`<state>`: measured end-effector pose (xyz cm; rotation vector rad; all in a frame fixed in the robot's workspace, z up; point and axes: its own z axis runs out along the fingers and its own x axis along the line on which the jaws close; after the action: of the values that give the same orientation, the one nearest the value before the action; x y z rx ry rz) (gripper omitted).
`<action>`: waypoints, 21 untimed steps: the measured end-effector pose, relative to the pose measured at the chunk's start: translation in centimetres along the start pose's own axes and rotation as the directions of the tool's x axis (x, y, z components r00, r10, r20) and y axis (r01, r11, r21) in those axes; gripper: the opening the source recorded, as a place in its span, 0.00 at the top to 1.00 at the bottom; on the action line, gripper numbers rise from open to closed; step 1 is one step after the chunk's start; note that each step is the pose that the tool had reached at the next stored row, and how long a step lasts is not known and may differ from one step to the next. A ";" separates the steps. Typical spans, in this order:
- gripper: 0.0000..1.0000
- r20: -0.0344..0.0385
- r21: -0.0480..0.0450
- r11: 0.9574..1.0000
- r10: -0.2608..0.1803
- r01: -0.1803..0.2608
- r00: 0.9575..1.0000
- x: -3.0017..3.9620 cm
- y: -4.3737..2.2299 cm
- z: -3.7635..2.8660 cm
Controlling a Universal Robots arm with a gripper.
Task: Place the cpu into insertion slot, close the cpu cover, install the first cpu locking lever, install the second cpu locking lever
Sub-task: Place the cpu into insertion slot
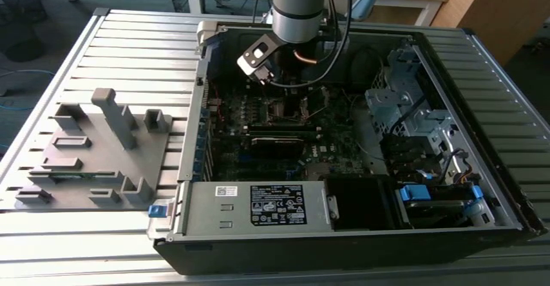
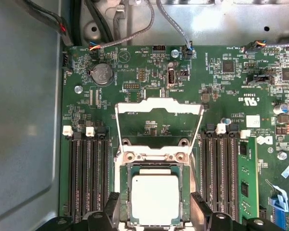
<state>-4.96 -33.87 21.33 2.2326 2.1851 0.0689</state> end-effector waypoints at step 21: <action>0.90 0.000 0.000 1.000 0.000 0.000 1.000 0.00 0.00 -0.06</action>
<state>-4.96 -33.87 21.39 2.2326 2.1851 0.0689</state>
